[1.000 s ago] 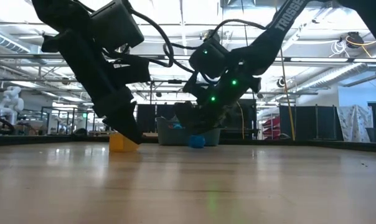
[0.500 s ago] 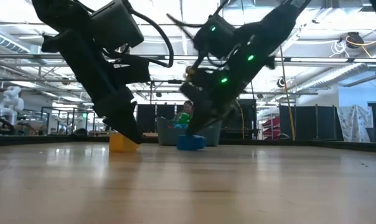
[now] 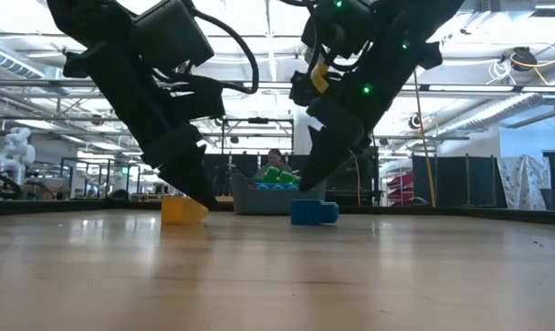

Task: Sort blocks by size
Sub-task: Move the blue game piece to the middle of the table, then put the blue game piece into the white container

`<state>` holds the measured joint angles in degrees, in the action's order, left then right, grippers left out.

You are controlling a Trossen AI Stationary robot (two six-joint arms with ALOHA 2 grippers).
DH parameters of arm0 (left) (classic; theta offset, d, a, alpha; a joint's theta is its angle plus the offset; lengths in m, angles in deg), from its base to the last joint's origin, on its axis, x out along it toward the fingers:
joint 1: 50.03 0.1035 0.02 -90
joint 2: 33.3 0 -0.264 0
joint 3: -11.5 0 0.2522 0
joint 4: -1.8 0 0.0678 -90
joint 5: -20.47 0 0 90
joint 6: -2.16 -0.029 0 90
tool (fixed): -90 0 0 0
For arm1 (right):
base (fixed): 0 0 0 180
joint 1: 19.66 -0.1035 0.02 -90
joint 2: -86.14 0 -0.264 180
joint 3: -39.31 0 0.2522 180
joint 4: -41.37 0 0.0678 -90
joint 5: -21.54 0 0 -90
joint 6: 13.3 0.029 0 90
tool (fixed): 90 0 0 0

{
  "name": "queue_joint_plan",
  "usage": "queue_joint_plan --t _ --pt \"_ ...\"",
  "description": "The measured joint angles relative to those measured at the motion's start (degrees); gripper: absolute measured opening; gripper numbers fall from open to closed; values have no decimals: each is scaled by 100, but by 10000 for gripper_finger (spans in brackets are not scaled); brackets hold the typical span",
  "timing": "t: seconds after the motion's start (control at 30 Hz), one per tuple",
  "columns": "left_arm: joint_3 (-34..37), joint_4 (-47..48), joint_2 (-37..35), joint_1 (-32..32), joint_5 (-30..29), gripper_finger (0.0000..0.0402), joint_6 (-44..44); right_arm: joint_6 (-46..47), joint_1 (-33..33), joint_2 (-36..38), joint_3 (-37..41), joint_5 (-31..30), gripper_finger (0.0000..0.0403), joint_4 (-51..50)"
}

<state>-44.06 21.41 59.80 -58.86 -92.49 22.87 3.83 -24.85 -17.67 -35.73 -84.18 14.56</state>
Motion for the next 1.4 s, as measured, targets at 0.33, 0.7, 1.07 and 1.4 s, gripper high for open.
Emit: queue_joint_plan --t 0.33,0.7,1.07,1.4 --pt "0 -62 -175 -41 18 311 -7 -221 158 -297 -7 -218 261 176" --pt "-7 11 -434 -146 17 311 -46 -116 273 -654 -22 238 208 250" --pt "-7 54 -501 -146 17 311 -18 71 104 -229 -15 419 112 -271" --pt "-7 63 -498 -141 -121 311 -17 697 -433 696 -15 1558 111 -1831"
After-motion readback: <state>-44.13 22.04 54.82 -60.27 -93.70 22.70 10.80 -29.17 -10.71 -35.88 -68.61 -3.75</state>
